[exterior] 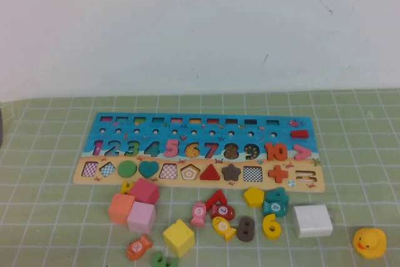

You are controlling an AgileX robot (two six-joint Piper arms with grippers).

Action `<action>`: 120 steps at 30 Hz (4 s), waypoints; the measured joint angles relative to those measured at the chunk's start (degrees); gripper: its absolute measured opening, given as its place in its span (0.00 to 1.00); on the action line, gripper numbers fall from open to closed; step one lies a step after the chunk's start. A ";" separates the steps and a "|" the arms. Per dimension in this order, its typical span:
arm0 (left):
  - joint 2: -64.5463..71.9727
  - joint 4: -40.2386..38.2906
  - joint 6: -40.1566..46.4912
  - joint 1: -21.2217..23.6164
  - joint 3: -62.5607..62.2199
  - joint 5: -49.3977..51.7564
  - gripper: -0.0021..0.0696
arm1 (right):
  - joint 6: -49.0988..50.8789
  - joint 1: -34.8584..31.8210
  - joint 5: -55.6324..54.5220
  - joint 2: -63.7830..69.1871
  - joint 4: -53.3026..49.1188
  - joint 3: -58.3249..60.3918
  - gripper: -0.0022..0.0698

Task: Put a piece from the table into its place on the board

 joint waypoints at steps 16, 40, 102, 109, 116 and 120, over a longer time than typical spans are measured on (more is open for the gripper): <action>0.00 0.00 0.00 0.00 0.00 0.00 0.03 | 0.00 0.00 0.00 0.00 -1.25 0.00 0.03; 0.00 0.00 0.00 0.00 0.00 0.00 0.03 | 3.95 0.00 -1.66 0.00 15.22 0.00 0.03; 0.00 0.00 0.00 0.00 0.00 0.00 0.03 | -14.18 6.90 47.21 58.87 26.18 -57.34 0.03; 0.00 0.00 0.00 0.00 0.00 0.00 0.03 | -1.27 20.83 46.27 66.63 11.98 -59.14 0.03; 0.00 0.00 0.00 0.00 0.00 0.00 0.03 | 11.35 35.73 47.04 78.65 -3.14 -66.39 0.03; 0.00 0.00 0.00 0.00 0.00 0.00 0.03 | 13.39 40.70 44.24 85.38 -5.41 -70.03 0.03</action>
